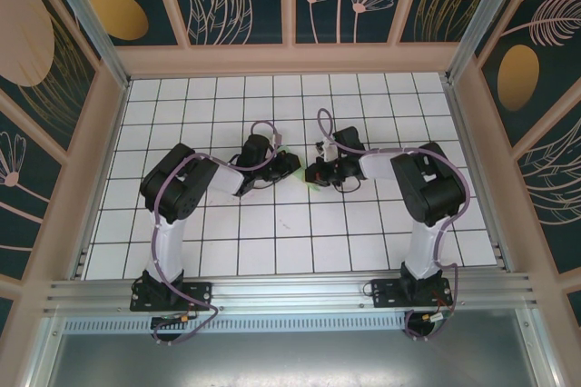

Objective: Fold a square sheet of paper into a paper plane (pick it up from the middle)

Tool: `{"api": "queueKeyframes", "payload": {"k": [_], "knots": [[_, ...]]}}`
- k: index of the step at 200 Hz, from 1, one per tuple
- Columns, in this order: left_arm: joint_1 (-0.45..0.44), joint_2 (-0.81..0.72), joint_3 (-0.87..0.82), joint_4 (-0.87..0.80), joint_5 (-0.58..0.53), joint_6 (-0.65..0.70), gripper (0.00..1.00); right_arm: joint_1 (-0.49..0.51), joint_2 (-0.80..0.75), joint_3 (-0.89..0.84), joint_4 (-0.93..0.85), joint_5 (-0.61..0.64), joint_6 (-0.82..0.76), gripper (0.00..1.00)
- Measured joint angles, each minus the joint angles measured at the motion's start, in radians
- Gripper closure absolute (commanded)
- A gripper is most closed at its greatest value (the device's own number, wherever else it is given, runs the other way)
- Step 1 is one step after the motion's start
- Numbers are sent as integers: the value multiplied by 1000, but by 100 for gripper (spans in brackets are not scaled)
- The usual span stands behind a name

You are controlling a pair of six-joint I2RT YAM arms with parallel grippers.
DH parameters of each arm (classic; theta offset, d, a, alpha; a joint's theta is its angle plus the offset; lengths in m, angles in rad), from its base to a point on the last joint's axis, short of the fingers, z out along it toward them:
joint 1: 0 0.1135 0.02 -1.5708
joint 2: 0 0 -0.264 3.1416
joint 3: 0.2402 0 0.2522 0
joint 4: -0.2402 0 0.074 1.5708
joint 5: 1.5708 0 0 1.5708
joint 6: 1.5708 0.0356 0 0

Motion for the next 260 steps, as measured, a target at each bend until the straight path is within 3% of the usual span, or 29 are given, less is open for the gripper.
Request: {"api": "queueKeyframes", "payload": {"k": [174, 260], "knots": [[-7, 16, 61, -92, 6, -8, 84, -93, -5, -99, 43, -152, -120, 100], [25, 22, 116, -181, 26, -16, 80, -97, -5, -85, -15, -145, -179, 100]]}}
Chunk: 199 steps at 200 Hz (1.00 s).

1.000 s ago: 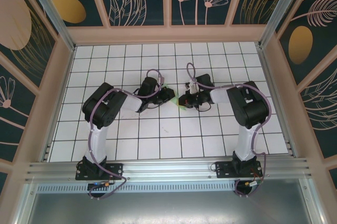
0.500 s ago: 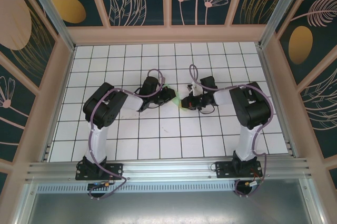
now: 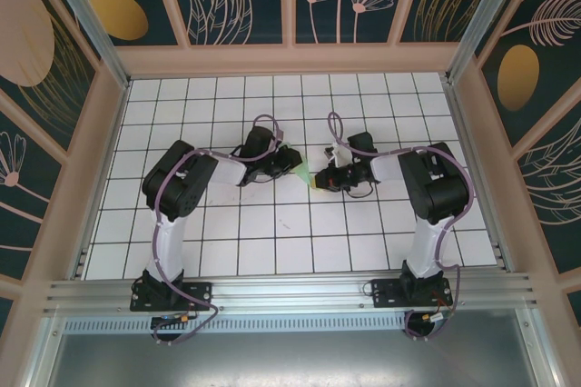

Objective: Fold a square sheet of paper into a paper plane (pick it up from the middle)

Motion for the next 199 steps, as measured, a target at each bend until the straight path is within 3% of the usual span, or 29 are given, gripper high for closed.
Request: {"api": "queueKeyframes", "payload": {"k": [67, 117, 160, 199], "knots": [[70, 2, 15, -17, -1, 4, 81, 3, -8, 15, -34, 17, 2, 100], [70, 2, 14, -19, 11, 7, 81, 26, -72, 108, -195, 72, 27, 100], [70, 2, 14, -24, 19, 12, 81, 101, 76, 348, -190, 67, 60, 100], [70, 2, 14, -24, 22, 12, 81, 115, 208, 412, -215, 94, 68, 100]]}}
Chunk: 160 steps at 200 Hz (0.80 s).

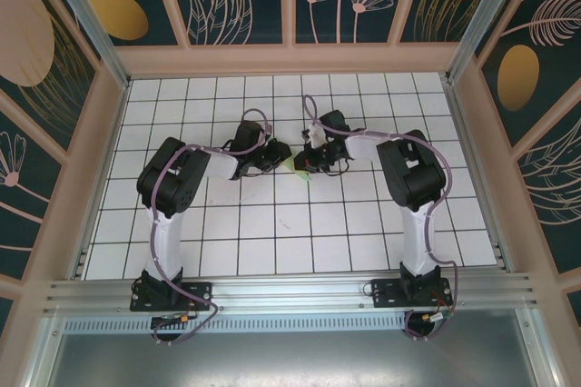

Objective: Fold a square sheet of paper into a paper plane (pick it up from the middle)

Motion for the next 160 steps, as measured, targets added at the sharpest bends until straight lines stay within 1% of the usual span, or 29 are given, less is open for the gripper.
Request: {"api": "queueKeyframes", "payload": {"k": [11, 66, 105, 160], "knots": [[0, 0, 0, -1, 1, 0, 81, -5, 14, 11, -8, -13, 5, 100], [11, -2, 18, -41, 1, 49, 79, -5, 10, 0, -8, 4, -12, 100], [59, -2, 31, -63, 7, 93, 79, -6, 0, -21, 21, 7, -23, 100], [111, -2, 55, -99, -17, 143, 78, -9, -13, -49, 49, 6, -23, 100]]}}
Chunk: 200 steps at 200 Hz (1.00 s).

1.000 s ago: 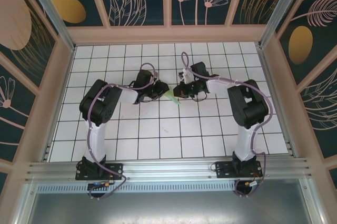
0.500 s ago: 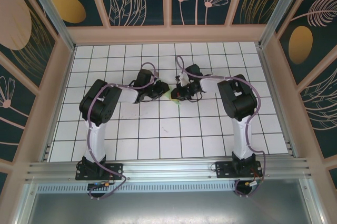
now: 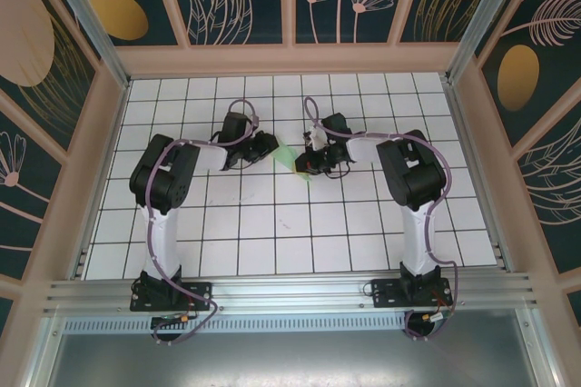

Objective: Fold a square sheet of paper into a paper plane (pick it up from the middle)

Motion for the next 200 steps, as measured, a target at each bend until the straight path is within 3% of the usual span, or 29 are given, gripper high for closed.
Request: {"api": "queueKeyframes", "payload": {"k": [47, 80, 106, 143, 162, 200], "knots": [[51, 0, 30, -42, -39, 60, 76, -3, -15, -10, -12, 0, 0, 100], [68, -47, 28, -50, -32, 67, 74, 6, -55, 5, -106, 26, -11, 80], [68, -172, -7, -43, -25, 66, 71, 4, -147, 34, -155, 88, -18, 72], [68, -285, -94, 30, 26, 25, 68, -48, -176, 111, -168, 183, -37, 68], [68, -287, -161, 60, 49, -8, 68, -63, -142, 127, -182, 184, -47, 59], [68, -287, -246, 79, 69, -56, 68, -35, -58, 133, -197, 176, -56, 58]]}}
